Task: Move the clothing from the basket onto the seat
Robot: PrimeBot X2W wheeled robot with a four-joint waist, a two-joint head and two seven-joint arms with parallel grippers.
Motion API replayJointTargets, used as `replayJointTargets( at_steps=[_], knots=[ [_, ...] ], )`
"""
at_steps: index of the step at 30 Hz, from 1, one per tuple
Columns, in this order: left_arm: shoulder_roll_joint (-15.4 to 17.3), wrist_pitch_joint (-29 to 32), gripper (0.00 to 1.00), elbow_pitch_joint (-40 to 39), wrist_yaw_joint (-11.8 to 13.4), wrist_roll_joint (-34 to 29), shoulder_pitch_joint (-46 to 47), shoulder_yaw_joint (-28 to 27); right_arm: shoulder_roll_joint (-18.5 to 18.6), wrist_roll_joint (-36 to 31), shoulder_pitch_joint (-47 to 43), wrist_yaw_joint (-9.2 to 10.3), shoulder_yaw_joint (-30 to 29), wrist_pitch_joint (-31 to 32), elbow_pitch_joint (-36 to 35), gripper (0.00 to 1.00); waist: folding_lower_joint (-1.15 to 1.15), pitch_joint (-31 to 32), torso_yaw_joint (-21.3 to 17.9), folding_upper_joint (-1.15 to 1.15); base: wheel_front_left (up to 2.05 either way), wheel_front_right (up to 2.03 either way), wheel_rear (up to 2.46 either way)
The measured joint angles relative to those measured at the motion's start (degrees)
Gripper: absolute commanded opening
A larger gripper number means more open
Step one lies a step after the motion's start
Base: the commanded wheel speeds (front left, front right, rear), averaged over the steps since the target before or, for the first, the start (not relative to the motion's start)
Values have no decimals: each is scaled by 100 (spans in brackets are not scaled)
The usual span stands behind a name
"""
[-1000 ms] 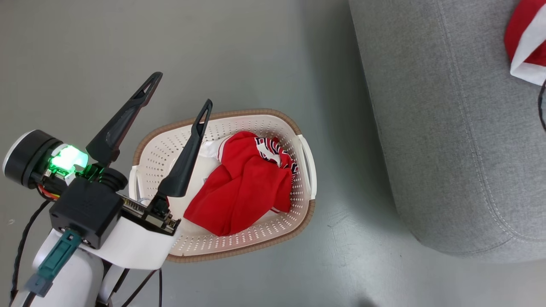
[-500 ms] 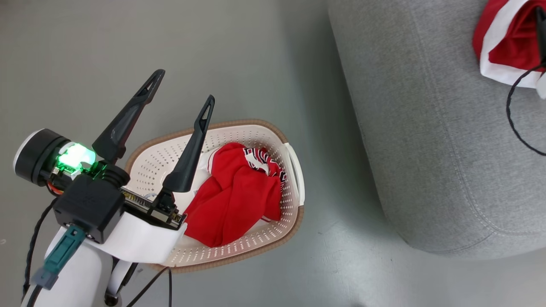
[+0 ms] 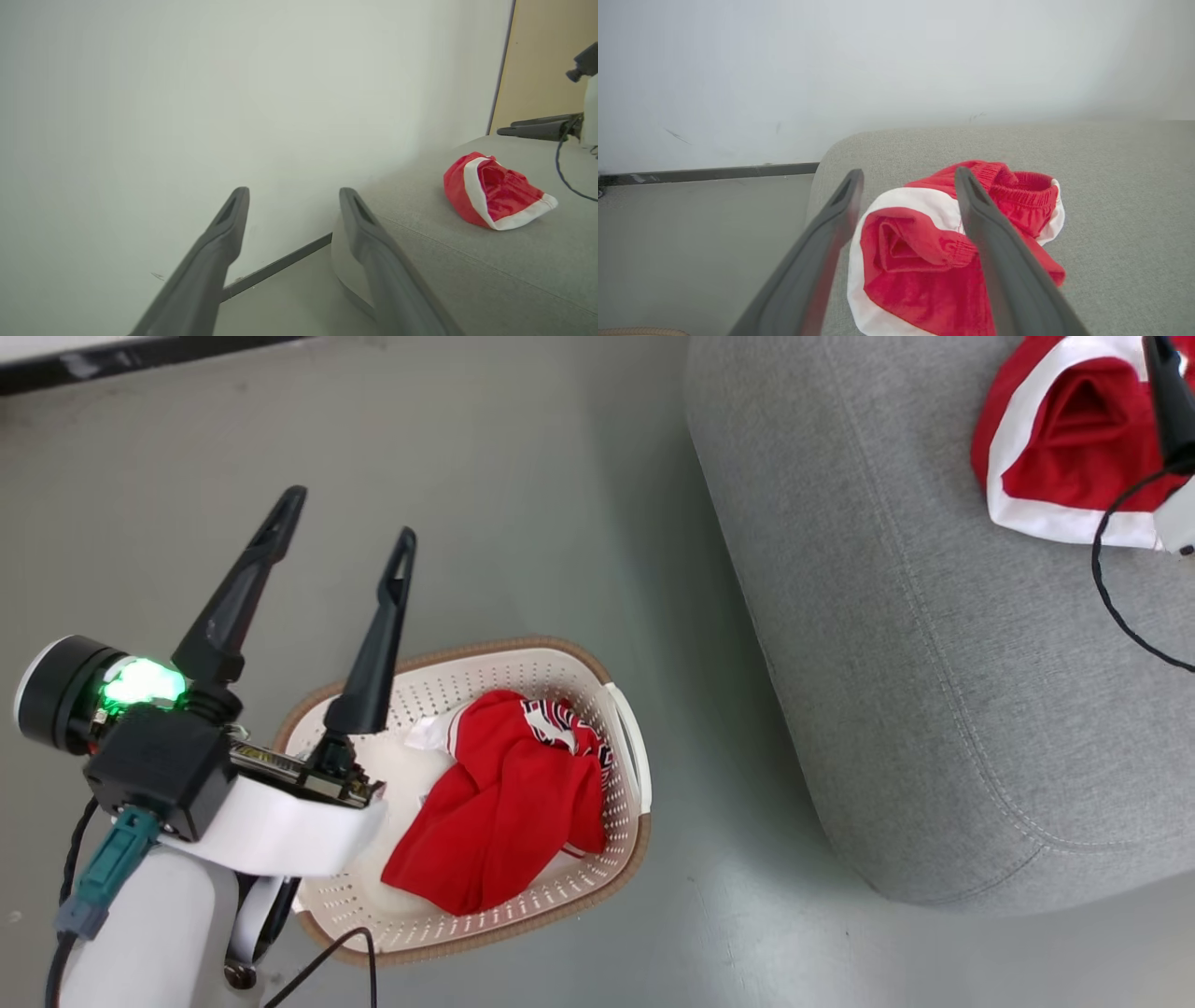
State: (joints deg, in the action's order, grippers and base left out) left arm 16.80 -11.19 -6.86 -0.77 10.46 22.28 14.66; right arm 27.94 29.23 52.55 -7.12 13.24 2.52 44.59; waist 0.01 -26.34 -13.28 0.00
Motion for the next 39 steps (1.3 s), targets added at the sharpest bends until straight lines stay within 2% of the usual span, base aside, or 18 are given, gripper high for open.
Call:
replayJointTargets(
  at_steps=[13,20,26,39],
  knots=[
    [-143,-153,100,587,424,229,-493,-505,-265,100,-193,0,198,-1004,-692,100,0,543,155,0,0,0,0],
    [-275,-203,100,822,638,297,-837,-668,-570,109,-454,-1,278,-1448,-920,100,0,866,338,0,0,0,0],
    [-367,-246,100,1029,811,315,-1088,-760,-768,91,-834,0,255,-1563,-955,100,0,1155,516,0,0,0,0],
    [-567,-271,100,1351,869,338,-1449,-595,-1152,-311,-1830,0,-48,-1671,-1265,100,0,1784,893,0,0,0,0]
  ],
)
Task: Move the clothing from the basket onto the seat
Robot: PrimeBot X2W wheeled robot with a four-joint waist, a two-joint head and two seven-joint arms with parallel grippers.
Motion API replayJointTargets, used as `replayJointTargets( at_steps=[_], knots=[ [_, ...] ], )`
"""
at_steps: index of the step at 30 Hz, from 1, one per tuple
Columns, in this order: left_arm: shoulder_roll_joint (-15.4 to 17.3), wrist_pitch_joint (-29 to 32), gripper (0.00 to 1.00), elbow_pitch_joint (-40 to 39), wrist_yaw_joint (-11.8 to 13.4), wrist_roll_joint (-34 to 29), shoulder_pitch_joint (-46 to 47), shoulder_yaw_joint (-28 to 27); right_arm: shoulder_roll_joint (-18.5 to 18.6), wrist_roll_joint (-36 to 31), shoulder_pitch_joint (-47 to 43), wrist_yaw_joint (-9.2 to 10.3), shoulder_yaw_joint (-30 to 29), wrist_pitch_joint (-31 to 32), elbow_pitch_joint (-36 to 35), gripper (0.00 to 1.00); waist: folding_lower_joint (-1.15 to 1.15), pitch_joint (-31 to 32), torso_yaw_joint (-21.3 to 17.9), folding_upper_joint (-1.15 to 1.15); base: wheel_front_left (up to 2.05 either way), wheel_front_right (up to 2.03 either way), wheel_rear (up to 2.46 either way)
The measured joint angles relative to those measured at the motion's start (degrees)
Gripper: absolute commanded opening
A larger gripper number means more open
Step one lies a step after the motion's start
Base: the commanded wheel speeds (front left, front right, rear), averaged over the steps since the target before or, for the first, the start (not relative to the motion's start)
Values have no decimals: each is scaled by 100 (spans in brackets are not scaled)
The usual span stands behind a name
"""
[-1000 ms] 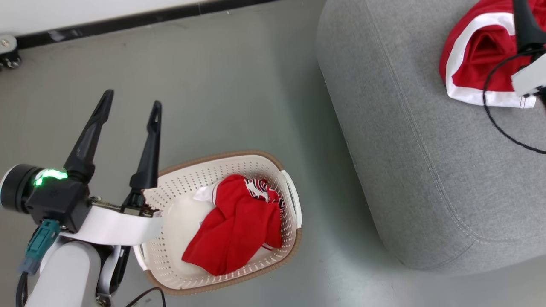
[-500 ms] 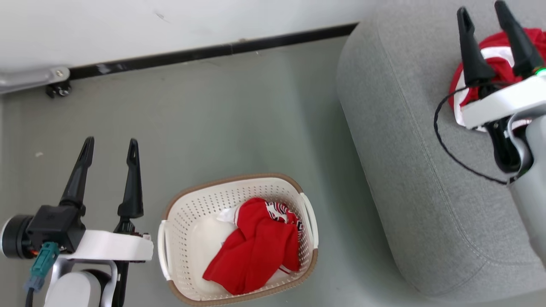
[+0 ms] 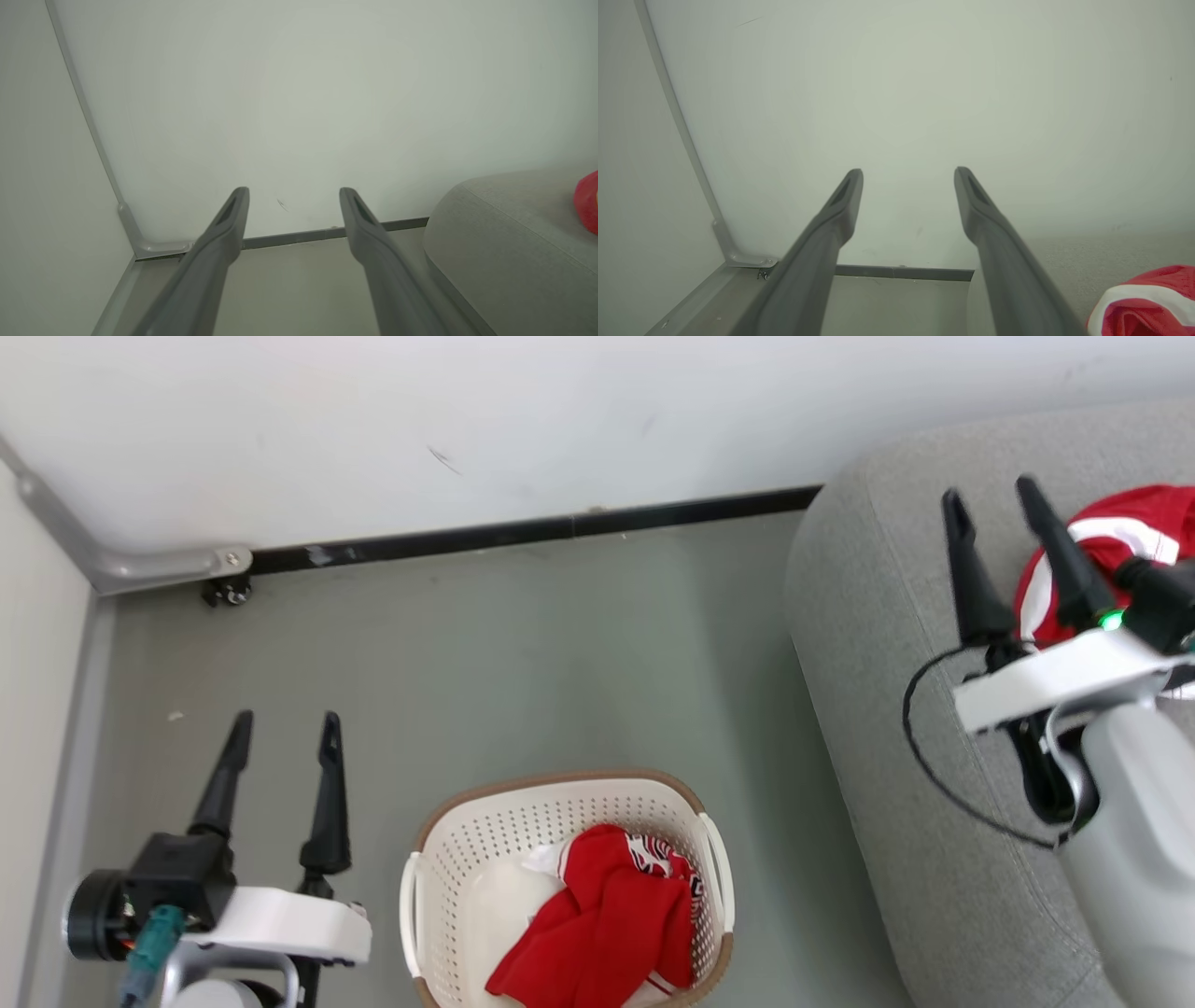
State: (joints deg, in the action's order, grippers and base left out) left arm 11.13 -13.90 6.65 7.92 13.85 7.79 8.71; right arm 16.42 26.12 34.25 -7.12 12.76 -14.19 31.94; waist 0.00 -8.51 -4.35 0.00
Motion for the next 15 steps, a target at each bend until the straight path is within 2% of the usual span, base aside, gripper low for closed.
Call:
replayJointTargets(
  at_steps=[15],
  knots=[
    [-223,-31,100,270,-2,-112,-291,325,-582,-522,-1471,0,-511,-2,-371,100,0,591,355,0,0,0,0]
  ],
)
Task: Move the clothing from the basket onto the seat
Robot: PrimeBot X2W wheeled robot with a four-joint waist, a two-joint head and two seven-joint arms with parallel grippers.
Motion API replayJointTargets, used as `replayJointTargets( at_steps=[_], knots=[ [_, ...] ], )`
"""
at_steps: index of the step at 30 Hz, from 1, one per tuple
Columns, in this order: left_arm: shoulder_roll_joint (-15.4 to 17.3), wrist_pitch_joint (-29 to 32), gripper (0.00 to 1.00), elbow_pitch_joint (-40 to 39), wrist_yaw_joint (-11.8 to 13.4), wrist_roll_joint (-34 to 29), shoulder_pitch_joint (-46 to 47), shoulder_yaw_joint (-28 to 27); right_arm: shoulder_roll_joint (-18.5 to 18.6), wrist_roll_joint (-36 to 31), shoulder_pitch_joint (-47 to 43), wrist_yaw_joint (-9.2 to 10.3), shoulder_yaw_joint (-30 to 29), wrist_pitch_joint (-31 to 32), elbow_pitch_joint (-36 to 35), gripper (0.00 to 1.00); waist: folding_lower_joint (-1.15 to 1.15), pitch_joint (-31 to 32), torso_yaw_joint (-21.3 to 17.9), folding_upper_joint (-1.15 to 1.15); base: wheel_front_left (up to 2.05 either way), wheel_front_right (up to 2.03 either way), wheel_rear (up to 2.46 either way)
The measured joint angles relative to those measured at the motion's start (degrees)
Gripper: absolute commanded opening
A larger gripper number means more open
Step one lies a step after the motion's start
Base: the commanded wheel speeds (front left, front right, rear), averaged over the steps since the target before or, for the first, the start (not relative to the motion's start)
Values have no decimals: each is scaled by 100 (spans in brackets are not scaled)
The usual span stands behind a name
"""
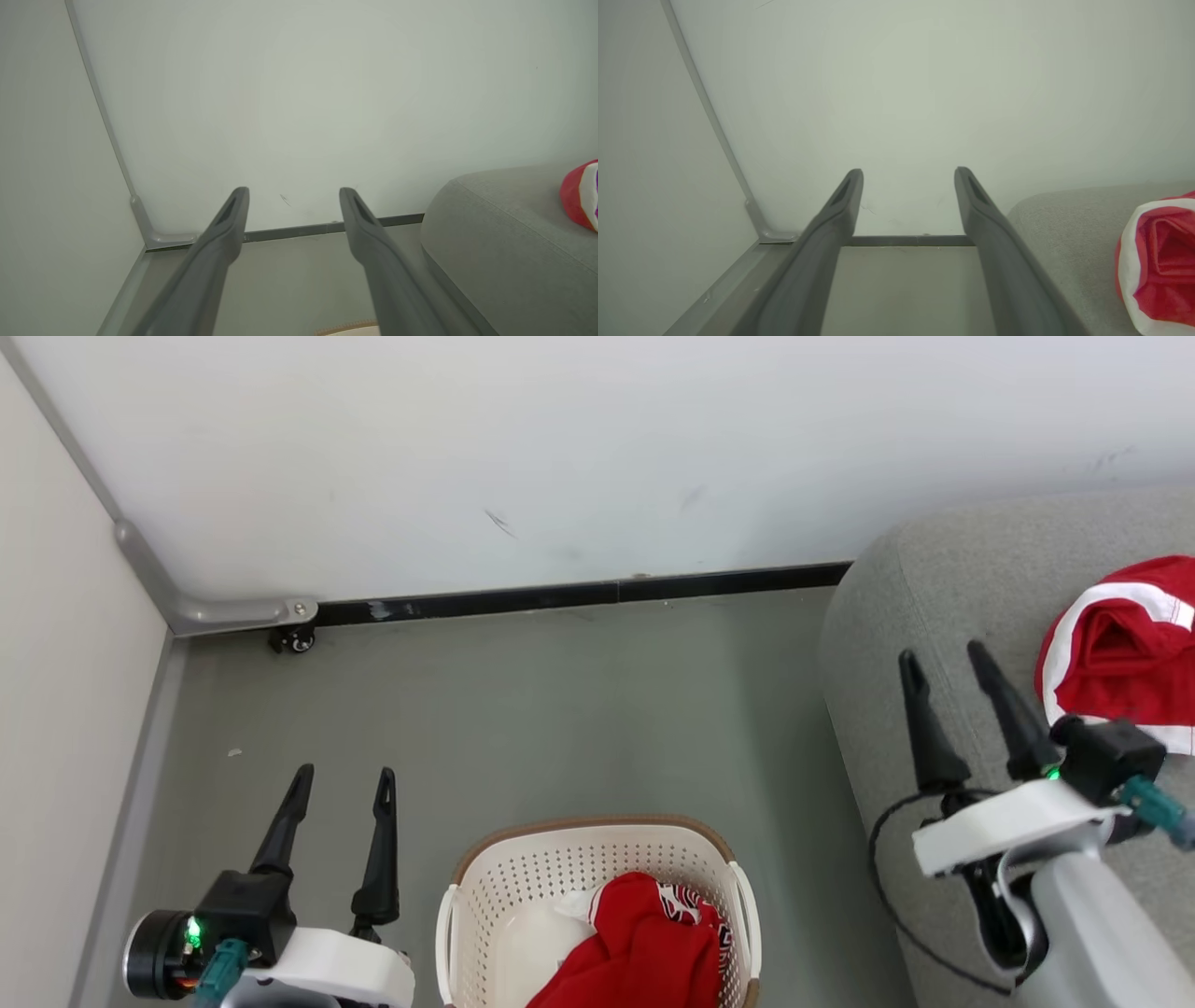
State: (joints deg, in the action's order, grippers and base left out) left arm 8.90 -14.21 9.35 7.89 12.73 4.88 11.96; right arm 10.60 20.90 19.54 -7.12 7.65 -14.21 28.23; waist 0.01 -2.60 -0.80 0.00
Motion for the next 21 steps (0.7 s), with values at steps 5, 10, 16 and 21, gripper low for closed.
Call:
replayJointTargets(
  at_steps=[5,10,16,21],
  knots=[
    [-35,-1,100,92,-1,-37,-32,70,-235,-149,-445,0,-77,0,-166,100,0,142,86,0,0,0,0],
    [-54,-1,100,180,-25,-54,-40,124,-437,-397,-790,0,-363,0,-426,100,0,246,147,0,0,0,0],
    [-54,-2,100,277,-43,-54,-86,148,-614,-553,-1263,0,-552,0,-617,100,0,329,181,0,0,0,0],
    [-43,-3,100,323,-44,-89,-115,160,-681,-726,-1461,0,-558,0,-787,100,0,365,175,0,0,0,0]
  ],
)
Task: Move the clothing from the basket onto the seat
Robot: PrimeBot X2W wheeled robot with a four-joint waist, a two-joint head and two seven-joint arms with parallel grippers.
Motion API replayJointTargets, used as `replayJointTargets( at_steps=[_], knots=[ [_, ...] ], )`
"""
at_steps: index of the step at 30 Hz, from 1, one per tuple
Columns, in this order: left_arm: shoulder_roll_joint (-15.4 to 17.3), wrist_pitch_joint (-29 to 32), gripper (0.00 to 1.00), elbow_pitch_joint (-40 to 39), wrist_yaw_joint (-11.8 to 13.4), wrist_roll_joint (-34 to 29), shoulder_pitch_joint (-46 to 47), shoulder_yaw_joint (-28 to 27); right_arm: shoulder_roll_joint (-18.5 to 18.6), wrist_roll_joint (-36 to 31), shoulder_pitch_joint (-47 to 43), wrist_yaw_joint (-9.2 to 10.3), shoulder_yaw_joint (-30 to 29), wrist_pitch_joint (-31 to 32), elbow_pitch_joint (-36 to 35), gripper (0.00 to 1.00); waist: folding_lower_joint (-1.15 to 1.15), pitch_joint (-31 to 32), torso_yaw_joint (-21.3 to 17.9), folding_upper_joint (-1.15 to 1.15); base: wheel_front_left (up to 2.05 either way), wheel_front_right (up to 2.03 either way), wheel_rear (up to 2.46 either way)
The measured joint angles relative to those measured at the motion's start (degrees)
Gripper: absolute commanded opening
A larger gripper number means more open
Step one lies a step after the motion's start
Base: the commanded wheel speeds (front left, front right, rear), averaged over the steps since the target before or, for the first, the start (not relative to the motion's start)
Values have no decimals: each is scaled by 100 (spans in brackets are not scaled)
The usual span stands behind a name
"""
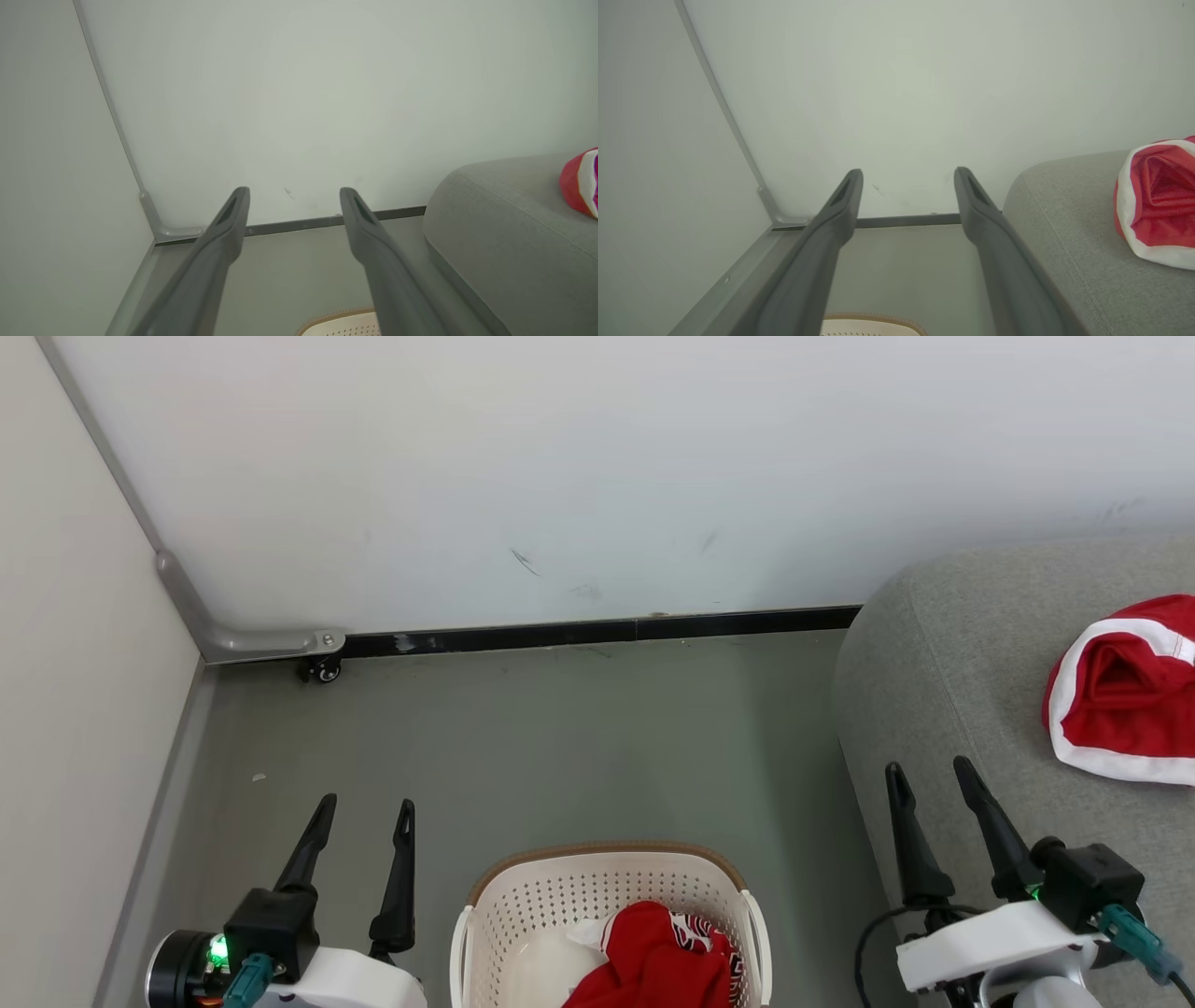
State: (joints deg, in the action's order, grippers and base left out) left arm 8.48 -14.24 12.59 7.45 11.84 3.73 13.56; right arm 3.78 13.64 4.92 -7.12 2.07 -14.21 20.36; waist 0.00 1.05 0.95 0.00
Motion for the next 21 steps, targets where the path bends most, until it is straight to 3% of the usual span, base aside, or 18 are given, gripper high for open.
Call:
replayJointTargets(
  at_steps=[21],
  knots=[
    [14,-16,100,138,-16,-22,3,-36,-105,-116,-546,0,-250,0,-657,100,0,-121,30,0,0,0,0]
  ],
)
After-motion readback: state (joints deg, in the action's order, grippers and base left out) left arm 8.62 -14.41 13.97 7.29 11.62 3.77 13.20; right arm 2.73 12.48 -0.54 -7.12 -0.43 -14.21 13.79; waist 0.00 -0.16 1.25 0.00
